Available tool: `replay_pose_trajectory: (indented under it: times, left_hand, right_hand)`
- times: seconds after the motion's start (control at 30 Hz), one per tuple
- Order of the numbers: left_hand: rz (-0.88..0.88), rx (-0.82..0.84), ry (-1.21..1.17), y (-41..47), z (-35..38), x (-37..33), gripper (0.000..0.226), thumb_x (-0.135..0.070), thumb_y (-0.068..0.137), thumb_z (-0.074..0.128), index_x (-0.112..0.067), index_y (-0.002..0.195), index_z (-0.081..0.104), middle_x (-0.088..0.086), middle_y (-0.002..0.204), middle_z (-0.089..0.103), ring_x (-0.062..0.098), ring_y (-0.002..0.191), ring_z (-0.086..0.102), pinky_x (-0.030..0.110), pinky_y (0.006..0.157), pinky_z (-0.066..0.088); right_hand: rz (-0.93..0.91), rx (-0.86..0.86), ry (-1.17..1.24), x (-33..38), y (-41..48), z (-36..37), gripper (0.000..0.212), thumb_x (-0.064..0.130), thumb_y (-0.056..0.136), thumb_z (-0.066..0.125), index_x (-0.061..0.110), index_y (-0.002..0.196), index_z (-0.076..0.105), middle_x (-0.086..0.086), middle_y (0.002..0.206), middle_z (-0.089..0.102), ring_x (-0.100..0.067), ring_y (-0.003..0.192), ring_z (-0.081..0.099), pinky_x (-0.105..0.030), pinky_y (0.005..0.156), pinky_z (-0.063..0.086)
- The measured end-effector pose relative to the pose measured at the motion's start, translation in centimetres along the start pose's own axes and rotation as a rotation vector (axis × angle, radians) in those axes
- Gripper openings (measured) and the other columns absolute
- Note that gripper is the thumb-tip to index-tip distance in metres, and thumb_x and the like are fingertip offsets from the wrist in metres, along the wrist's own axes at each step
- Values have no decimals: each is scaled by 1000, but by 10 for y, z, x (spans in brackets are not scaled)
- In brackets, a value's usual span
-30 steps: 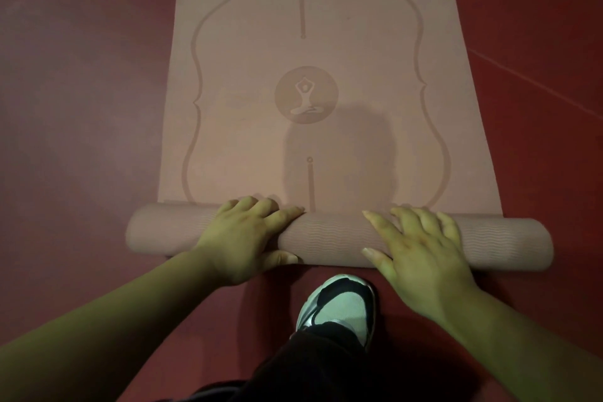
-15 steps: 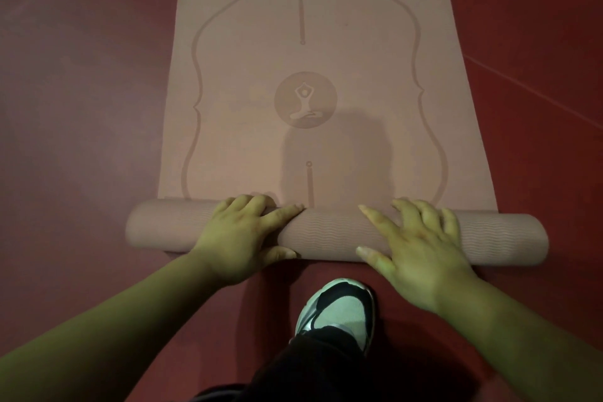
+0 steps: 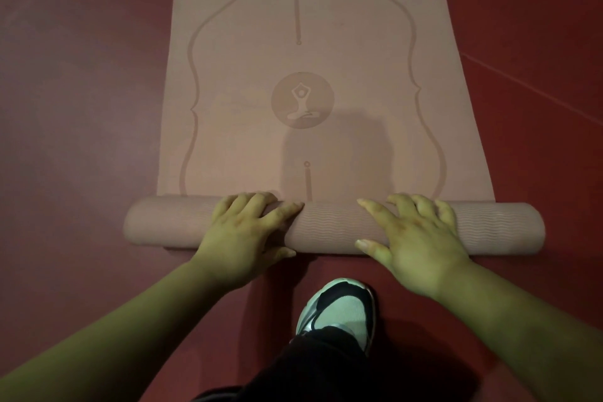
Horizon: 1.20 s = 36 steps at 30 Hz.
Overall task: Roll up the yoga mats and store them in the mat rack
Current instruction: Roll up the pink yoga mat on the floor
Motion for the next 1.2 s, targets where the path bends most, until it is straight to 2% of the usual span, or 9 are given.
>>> replay_pose_trajectory:
  times: [0.13, 0.27, 0.37, 0.53, 0.67, 0.73, 0.87, 1.07, 1.2]
  left_hand:
    - [-18, 50, -19, 9, -3, 7, 77, -81, 81, 48, -40, 146, 48, -5, 123, 58, 24, 107, 57, 41, 90, 44]
    - [-32, 136, -22, 19, -6, 13, 79, -86, 79, 42, -46, 148, 41, -8, 121, 56, 22, 107, 57, 40, 89, 44]
    - [-31, 153, -14, 22, -6, 14, 81, -87, 79, 39, -47, 149, 38, -7, 125, 56, 22, 110, 56, 40, 91, 43]
    - [-52, 12, 35, 11, -6, 7, 79, -80, 83, 46, -39, 150, 44, 5, 133, 56, 30, 120, 53, 50, 100, 42]
    - [-86, 7, 58, 6, -2, 4, 76, -74, 84, 49, -39, 151, 44, 6, 137, 55, 31, 124, 52, 54, 104, 38]
    - [-78, 15, 46, 11, -5, 7, 74, -74, 85, 47, -39, 149, 45, 4, 134, 57, 30, 121, 54, 50, 101, 40]
    - [-76, 52, 24, 21, -8, 14, 75, -80, 83, 43, -41, 148, 44, 0, 129, 59, 27, 117, 56, 46, 98, 42]
    - [-74, 78, 40, 24, -10, 14, 76, -80, 85, 39, -42, 151, 40, 3, 132, 57, 29, 120, 54, 49, 99, 42]
    - [-115, 33, 80, 17, -9, 2, 77, -72, 83, 44, -41, 153, 38, 10, 139, 53, 35, 128, 49, 62, 106, 36]
  right_hand:
    - [9, 0, -11, 3, -4, 1, 88, 83, 74, -3, 51, 156, 0, -4, 161, 24, -28, 148, 16, -54, 120, 6]
    - [30, -125, -14, 8, -8, 11, 78, 81, 86, 24, 41, 153, 34, -15, 143, 52, -35, 134, 38, -61, 113, 19]
    - [34, -120, -17, 6, -2, 10, 75, 79, 86, 27, 39, 148, 44, -14, 136, 56, -36, 129, 45, -62, 109, 27]
    - [27, -46, -37, 0, 7, -2, 84, 85, 80, 7, 48, 154, 20, -4, 152, 41, -29, 142, 31, -53, 116, 17]
    - [6, -38, -29, -2, 14, -9, 84, 86, 80, 4, 49, 155, 7, 0, 156, 33, -26, 144, 27, -49, 118, 16]
    - [7, -64, -40, -1, 13, -8, 86, 85, 79, 3, 48, 156, 10, -2, 157, 33, -28, 144, 27, -51, 119, 17]
    - [34, -187, -2, 7, 2, 5, 80, 79, 86, 25, 38, 153, 37, -17, 145, 48, -39, 136, 39, -62, 115, 23]
    - [30, -213, -3, 7, 6, 7, 76, 77, 87, 28, 35, 148, 44, -17, 139, 53, -39, 130, 43, -63, 112, 27]
    - [38, -181, -22, 3, 13, 2, 78, 81, 86, 25, 38, 148, 43, -12, 140, 54, -37, 131, 45, -59, 112, 28]
Point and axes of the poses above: each hand's wrist, its own y-axis towards the middle knuckle, its own z-axis out of the palm, x = y × z, the point moved 2 cm from there along y, towards the middle knuckle
